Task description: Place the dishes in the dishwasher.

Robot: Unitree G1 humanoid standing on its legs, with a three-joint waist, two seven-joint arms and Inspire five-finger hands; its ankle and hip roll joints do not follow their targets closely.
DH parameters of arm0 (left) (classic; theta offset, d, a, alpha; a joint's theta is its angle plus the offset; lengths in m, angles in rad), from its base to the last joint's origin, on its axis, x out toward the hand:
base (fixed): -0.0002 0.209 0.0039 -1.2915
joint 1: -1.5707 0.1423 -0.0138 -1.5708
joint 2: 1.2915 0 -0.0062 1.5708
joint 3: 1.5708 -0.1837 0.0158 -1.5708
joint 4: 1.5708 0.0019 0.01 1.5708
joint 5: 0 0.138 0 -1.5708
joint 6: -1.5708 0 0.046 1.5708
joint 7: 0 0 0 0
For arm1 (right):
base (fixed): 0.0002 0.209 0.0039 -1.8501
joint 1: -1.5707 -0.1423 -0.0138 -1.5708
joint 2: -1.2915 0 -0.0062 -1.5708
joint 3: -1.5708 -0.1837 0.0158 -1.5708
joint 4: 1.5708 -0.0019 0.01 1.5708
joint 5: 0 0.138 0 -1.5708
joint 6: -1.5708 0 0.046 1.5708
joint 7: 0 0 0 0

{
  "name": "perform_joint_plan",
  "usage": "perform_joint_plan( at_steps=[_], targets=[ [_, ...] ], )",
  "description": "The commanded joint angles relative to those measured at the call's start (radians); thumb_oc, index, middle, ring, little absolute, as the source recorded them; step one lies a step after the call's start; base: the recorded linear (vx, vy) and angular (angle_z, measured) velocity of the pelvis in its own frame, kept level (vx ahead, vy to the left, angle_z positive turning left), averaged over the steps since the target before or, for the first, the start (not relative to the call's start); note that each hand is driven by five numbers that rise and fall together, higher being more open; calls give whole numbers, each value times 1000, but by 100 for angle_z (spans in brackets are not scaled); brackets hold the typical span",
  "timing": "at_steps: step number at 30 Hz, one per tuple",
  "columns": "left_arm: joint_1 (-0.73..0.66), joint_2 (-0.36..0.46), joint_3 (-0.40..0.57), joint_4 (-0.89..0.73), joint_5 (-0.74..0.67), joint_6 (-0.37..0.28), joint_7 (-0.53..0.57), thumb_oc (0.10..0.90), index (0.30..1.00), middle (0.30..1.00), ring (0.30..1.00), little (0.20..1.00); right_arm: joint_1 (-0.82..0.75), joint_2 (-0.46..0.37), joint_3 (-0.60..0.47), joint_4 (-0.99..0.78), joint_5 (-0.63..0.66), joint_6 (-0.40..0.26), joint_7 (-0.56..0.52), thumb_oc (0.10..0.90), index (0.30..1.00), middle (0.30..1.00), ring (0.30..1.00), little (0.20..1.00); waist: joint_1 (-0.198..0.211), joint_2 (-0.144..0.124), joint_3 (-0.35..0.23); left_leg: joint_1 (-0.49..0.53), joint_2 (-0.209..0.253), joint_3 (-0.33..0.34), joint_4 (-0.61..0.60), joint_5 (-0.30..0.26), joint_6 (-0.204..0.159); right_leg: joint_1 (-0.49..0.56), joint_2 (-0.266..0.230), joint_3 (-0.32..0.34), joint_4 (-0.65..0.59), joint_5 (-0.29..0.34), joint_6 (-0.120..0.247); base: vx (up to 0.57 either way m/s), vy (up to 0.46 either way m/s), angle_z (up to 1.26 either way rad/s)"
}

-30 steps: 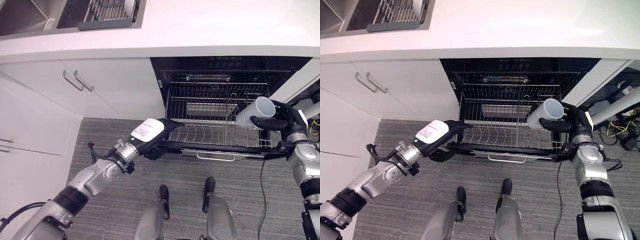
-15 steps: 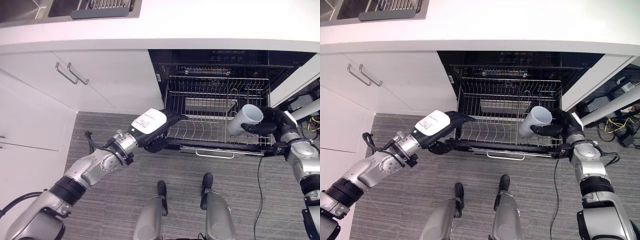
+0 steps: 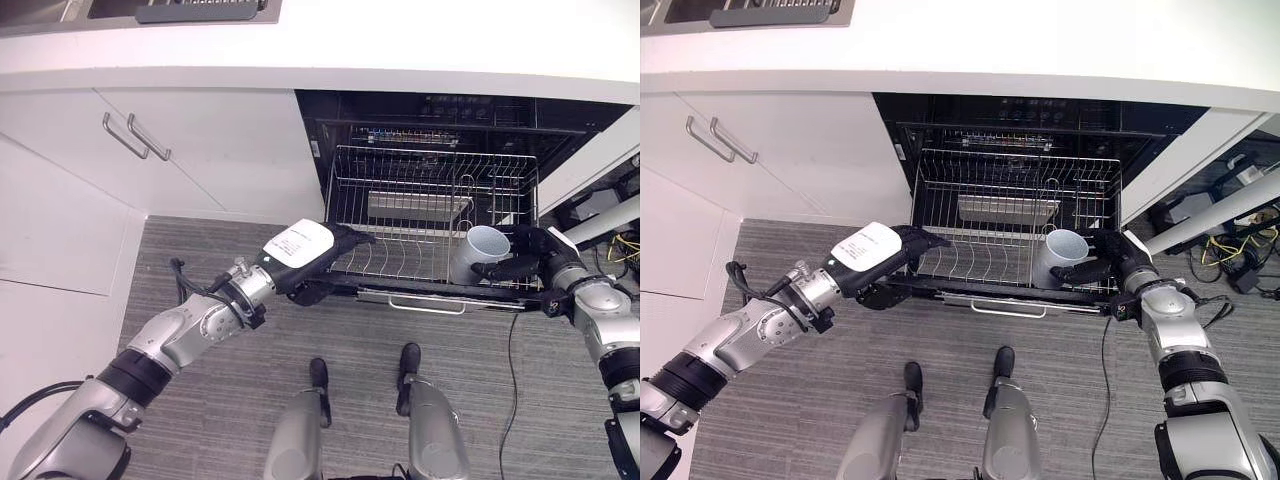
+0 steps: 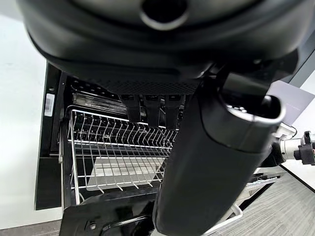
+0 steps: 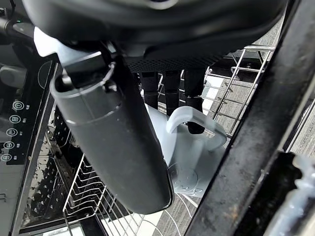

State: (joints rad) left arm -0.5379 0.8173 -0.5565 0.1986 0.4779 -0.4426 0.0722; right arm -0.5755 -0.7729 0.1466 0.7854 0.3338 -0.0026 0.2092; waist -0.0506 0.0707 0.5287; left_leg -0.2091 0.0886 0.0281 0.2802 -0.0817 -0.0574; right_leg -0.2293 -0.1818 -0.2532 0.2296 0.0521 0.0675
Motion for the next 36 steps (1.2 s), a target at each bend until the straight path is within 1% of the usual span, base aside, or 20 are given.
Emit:
perform_joint_plan(
  at_steps=[1,3,5,7,12,16,22,24,26,27,28,29,30,32,36],
  targets=[
    [-65,40,56,-52,-32,-72,31,800,900,900,900,900,-54,-33,45,-59,-63,-12,19,800,900,900,900,900,8,-17,-44,-26,26,113,20,-50,22,28,21,36,70,-173,29,0,0,0],
    [-73,41,52,-53,-39,-66,24,800,900,900,900,900,-66,-38,48,-33,-74,-22,-19,800,900,900,900,900,8,-16,-43,-24,26,114,20,-52,22,30,19,35,70,-173,30,0,0,0],
    [-79,39,48,-51,-43,-64,18,800,900,900,900,900,-77,-37,44,-26,-79,-35,-81,800,900,900,900,900,8,-15,-41,-23,25,115,20,-52,22,29,19,37,70,-172,31,0,0,0],
    [-73,37,51,-56,-42,-60,17,800,900,900,900,900,-77,-31,23,-37,-102,-77,-165,800,900,900,900,900,7,-11,-41,-24,22,116,20,-54,24,27,17,39,70,-173,33,0,0,0],
    [-65,24,53,-64,-39,-45,17,800,900,900,900,900,-82,-27,3,-78,-166,-158,-282,800,900,900,900,900,2,-2,-41,-28,19,117,20,-56,24,23,16,43,70,-175,33,0,0,0],
    [-50,17,58,-68,-30,-49,18,800,900,900,900,900,-76,-24,-12,-121,-170,-155,-312,800,900,900,900,900,-1,4,-43,-29,16,116,20,-60,24,22,15,44,70,-178,34,0,0,0],
    [-34,11,60,-84,-24,-42,16,800,900,900,900,900,-62,-23,-34,-139,-152,-183,-337,800,900,900,900,900,-6,13,-42,-28,13,115,20,-63,24,24,15,48,70,-183,30,-11,5,-1],
    [-22,7,67,-100,-19,-34,10,800,900,900,900,900,-55,-17,-43,-150,-107,-201,-359,800,900,900,900,900,-7,16,-43,-24,14,116,20,-64,24,27,15,47,70,-185,27,-6,10,-2],
    [0,2,78,-102,-8,-30,22,800,900,900,900,900,-30,6,-79,-192,-16,-225,-381,800,900,900,900,900,-13,20,-50,-24,16,119,20,-64,24,26,18,48,70,-185,25,-21,42,-6],
    [16,-1,87,-109,1,-22,28,800,900,900,900,900,-6,26,-101,-225,32,-231,-389,800,900,900,900,900,-17,21,-55,-20,18,121,20,-68,23,30,20,49,70,-190,25,-7,47,-4],
    [58,-11,106,-114,33,-15,44,800,900,900,900,900,62,72,-139,-301,76,-225,-389,800,900,900,900,900,-23,20,-68,-14,22,126,20,-77,25,40,22,45,70,-197,28,8,32,-2],
    [72,-16,112,-116,46,-12,48,800,900,900,900,900,89,91,-148,-330,85,-228,-393,800,900,900,900,900,-26,19,-74,-12,23,129,20,-80,25,45,23,44,70,-200,29,0,0,0],
    [106,-28,125,-117,77,-7,57,800,900,900,900,900,148,129,-161,-378,107,-243,-391,800,900,900,900,900,-32,15,-89,1,26,136,20,-91,26,64,25,41,70,-213,33,0,0,0],
    [140,-34,133,-111,98,0,71,800,900,900,900,900,208,169,-169,-431,139,-264,-393,800,900,900,900,900,-41,12,-109,11,31,144,20,-96,26,79,26,40,70,-219,35,23,6,-4],
    [202,-58,150,-88,134,-2,105,800,900,900,900,900,304,233,-180,-515,218,-309,-366,800,900,900,900,900,-57,8,-151,32,36,156,20,-102,25,107,30,45,70,-230,38,18,26,-7]
  ],
)
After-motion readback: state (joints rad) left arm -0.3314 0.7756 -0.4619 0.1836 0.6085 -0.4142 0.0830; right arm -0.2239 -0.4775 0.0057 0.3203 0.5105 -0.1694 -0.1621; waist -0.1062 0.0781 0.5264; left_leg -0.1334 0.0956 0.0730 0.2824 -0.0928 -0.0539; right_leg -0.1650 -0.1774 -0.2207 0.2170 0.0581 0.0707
